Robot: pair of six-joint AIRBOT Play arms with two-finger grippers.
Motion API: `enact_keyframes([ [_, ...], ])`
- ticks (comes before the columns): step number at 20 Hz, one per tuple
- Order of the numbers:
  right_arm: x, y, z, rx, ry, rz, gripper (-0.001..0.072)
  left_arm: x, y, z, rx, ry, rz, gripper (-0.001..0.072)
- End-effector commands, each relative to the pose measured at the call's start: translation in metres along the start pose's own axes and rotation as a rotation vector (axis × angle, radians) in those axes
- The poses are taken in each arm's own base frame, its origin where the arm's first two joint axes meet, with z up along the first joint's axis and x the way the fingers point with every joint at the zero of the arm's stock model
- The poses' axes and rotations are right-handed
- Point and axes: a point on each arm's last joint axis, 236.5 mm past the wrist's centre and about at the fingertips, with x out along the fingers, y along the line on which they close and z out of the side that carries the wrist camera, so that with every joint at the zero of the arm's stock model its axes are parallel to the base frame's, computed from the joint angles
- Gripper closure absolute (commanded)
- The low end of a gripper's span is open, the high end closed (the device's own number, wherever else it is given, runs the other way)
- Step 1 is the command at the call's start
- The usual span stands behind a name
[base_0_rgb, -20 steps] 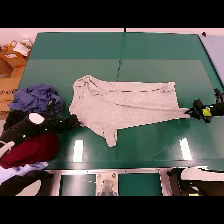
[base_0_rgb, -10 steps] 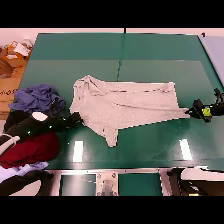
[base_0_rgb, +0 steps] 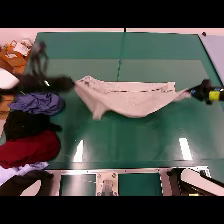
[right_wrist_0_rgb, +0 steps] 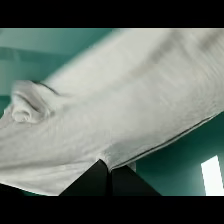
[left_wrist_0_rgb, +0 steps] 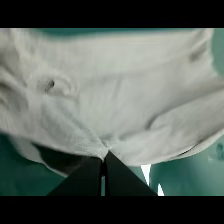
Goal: Fold the shirts.
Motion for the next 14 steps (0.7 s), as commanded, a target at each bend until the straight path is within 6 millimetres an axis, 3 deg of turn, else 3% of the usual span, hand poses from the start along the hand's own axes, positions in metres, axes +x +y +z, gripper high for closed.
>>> enact_keyframes([
  [1,-0.078,0.135,0.018,-0.197,-0.221,0.227,0.0702,-0.119,-0.096,0.1,0.261,-0.295,-0.053,0.0687],
  [2,-0.105,0.165,0.021,-0.252,-0.303,0.245,0.0702,-0.153,-0.122,0.118,0.319,-0.376,-0.07,0.0687],
  [4,-0.159,0.216,0.018,-0.346,-0.468,0.241,0.0702,-0.207,-0.164,0.132,0.416,-0.465,-0.098,0.0686],
  [6,-0.203,0.262,0.002,-0.438,-0.608,0.241,0.0702,-0.242,-0.191,0.13,0.484,-0.498,-0.116,0.0686],
  [9,-0.246,0.314,-0.023,-0.544,-0.747,0.267,0.0702,-0.278,-0.216,0.123,0.515,-0.54,-0.136,0.0687],
  [12,-0.262,0.33,-0.024,-0.559,-0.799,0.277,0.0702,-0.287,-0.218,0.122,0.507,-0.56,-0.134,0.0686],
  [14,-0.256,0.31,-0.005,-0.516,-0.799,0.219,0.0701,-0.272,-0.201,0.122,0.471,-0.516,-0.092,0.0686],
])
